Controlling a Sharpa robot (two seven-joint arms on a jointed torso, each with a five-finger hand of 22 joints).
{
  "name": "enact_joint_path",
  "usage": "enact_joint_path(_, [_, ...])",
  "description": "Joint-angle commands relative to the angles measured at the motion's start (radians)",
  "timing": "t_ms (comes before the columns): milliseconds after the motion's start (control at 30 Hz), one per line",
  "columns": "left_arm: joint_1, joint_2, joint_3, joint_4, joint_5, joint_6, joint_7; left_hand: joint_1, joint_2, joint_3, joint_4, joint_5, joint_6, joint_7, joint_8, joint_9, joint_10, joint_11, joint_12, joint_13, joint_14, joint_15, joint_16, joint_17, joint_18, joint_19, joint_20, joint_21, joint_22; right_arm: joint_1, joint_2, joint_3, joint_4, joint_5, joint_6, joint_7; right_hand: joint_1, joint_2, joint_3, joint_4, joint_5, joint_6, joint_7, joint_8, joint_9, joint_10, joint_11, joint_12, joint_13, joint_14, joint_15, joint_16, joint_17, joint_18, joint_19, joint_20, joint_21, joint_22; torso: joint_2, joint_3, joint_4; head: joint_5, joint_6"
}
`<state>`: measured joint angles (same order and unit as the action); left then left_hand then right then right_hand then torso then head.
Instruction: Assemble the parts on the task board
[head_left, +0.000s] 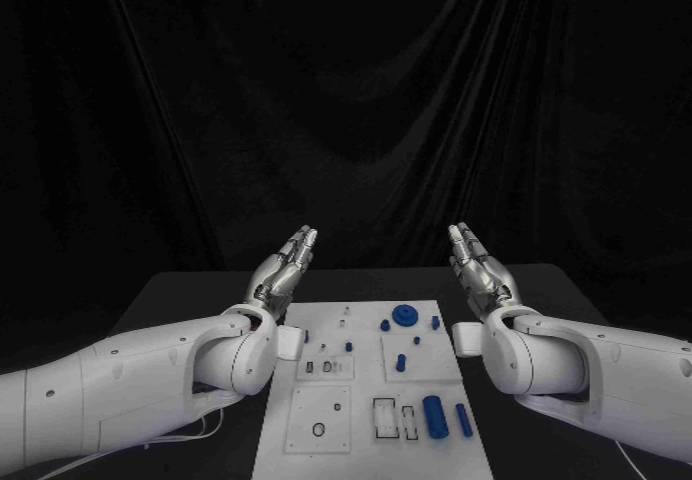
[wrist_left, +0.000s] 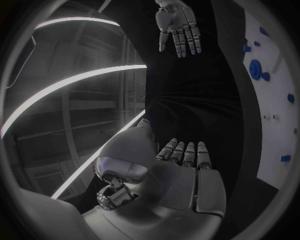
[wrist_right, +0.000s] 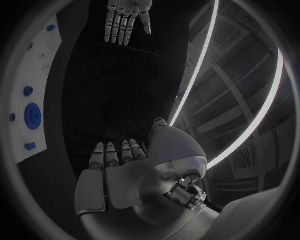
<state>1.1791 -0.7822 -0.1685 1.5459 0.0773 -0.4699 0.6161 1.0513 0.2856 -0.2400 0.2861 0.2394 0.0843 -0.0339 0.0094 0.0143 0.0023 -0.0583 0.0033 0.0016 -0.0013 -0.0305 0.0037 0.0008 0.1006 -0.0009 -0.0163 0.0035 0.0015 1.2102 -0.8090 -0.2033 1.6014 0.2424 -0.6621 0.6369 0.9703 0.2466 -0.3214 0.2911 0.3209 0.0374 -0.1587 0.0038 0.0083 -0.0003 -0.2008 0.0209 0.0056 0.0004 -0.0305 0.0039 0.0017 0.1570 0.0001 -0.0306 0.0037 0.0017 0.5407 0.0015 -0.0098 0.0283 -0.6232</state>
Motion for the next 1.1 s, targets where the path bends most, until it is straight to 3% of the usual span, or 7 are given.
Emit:
enact_joint_path(33, [0.019, 0.002, -0.015, -0.002, 0.068, 0.197, 0.118, 0.008, 0.0, 0.0, 0.007, 0.001, 0.004, -0.005, 0.005, 0.001, -0.002, -0.009, -0.003, -0.002, 0.001, -0.028, -0.004, -0.001, 0.011, 0.001, 0.001, -0.004, -0.001, 0.007, -0.002, -0.004, 0.005, 0.085, 0.059, 0.062, 0.01, 0.002, -0.002, -0.001, 0.006, 0.011, 0.008, 0.006, 0.002, 0.001, 0.005, 0.005, 0.001, 0.0, -0.197, -0.004, -0.002, 0.008, 0.0, -0.101, -0.004, -0.002, 0.0, 0.0001, -0.0002, 0.0, 0.0])
enact_joint_path(300, [0.041, 0.002, -0.043, -0.006, 0.089, 0.271, 0.152, 0.009, 0.001, -0.001, 0.006, 0.003, 0.008, -0.009, 0.006, 0.001, -0.002, -0.012, -0.003, -0.002, 0.001, -0.028, -0.004, -0.001, 0.012, 0.001, 0.001, -0.004, -0.001, 0.007, -0.002, -0.004, 0.005, 0.085, 0.059, 0.062, 0.033, -0.001, 0.004, -0.002, 0.014, 0.025, 0.033, 0.009, 0.004, 0.001, 0.033, 0.01, 0.002, 0.0, -0.16, -0.004, -0.002, 0.016, 0.0, -0.037, -0.004, -0.002, 0.0, 0.0001, -0.0002, 0.0, 0.0])
enact_joint_path(333, [0.041, -0.012, -0.043, -0.028, 0.102, 0.344, 0.162, 0.01, 0.001, -0.001, 0.006, 0.004, 0.009, -0.009, 0.006, 0.002, -0.002, -0.013, -0.003, -0.002, 0.001, -0.028, -0.004, -0.001, 0.012, 0.001, 0.001, -0.004, -0.001, 0.007, -0.01, -0.004, -0.019, 0.083, 0.117, 0.033, 0.039, -0.003, 0.006, -0.003, 0.016, 0.031, 0.047, 0.01, 0.005, 0.001, 0.049, 0.015, 0.003, 0.0, -0.137, -0.004, -0.002, 0.017, 0.0, -0.01, -0.004, -0.002, 0.001, -0.0004, -0.0009, 0.011, -0.047])
enact_joint_path(400, [0.041, -0.016, -0.043, -0.028, 0.102, 0.351, 0.165, 0.013, 0.001, 0.0, 0.006, 0.009, 0.012, -0.011, 0.007, 0.002, -0.002, -0.014, -0.003, -0.002, 0.001, -0.026, -0.004, -0.001, 0.011, 0.001, 0.001, -0.004, -0.001, 0.008, -0.011, -0.004, -0.022, 0.072, 0.133, 0.026, 0.057, -0.009, 0.009, -0.002, 0.019, 0.044, 0.078, 0.012, 0.007, 0.004, 0.081, 0.03, 0.006, 0.0, -0.044, -0.004, -0.002, 0.017, 0.0, 0.069, -0.004, -0.002, 0.001, 0.0001, -0.0016, 0.014, -0.054])
enact_joint_path(600, [0.041, -0.032, -0.043, -0.029, 0.101, 0.377, 0.165, 0.058, -0.003, 0.005, 0.005, 0.051, 0.025, -0.009, 0.008, 0.004, -0.002, -0.012, -0.003, -0.002, 0.001, -0.025, -0.004, -0.001, 0.019, 0.001, 0.011, -0.004, -0.001, 0.026, -0.017, -0.004, -0.035, -0.053, 0.194, -0.014, 0.111, -0.025, 0.016, -0.005, 0.027, 0.098, 0.154, 0.033, 0.016, 0.015, 0.177, 0.078, 0.014, 0.005, 0.125, 0.007, 0.003, 0.022, 0.029, 0.247, 0.019, 0.015, 0.0, 0.0, -0.0012, 0.02, -0.08])
enact_joint_path(667, [0.041, -0.038, -0.043, -0.028, 0.101, 0.38, 0.158, 0.102, -0.001, 0.015, 0.005, 0.105, 0.034, -0.008, 0.009, 0.005, -0.002, -0.012, -0.003, -0.002, 0.001, -0.015, -0.004, -0.001, 0.048, 0.001, 0.064, -0.004, -0.001, 0.039, -0.02, -0.004, -0.039, -0.097, 0.209, -0.032, 0.161, -0.037, 0.024, -0.006, 0.052, 0.132, 0.184, 0.045, 0.02, 0.032, 0.212, 0.118, 0.019, 0.03, 0.191, 0.042, 0.015, 0.023, 0.07, 0.304, 0.047, 0.03, 0.001, 0.0002, -0.0013, 0.021, -0.085])
enact_joint_path(1100, [0.041, -0.079, -0.043, -0.024, 0.09, 0.405, 0.141, 0.153, 0.001, 0.03, 0.006, 0.189, 0.047, -0.006, 0.011, 0.006, -0.002, -0.011, -0.003, -0.002, 0.001, 0.014, -0.004, -0.001, 0.078, 0.001, 0.123, -0.004, -0.001, 0.178, -0.047, -0.004, -0.096, -0.38, 0.359, -0.346, 0.295, -0.081, 0.032, -0.004, 0.071, 0.293, 0.263, 0.083, 0.035, 0.127, 0.301, 0.272, 0.036, 0.389, 0.294, 0.27, 0.057, -0.048, 0.524, 0.323, 0.237, 0.101, 0.001, -0.0001, -0.0018, 0.026, -0.139])
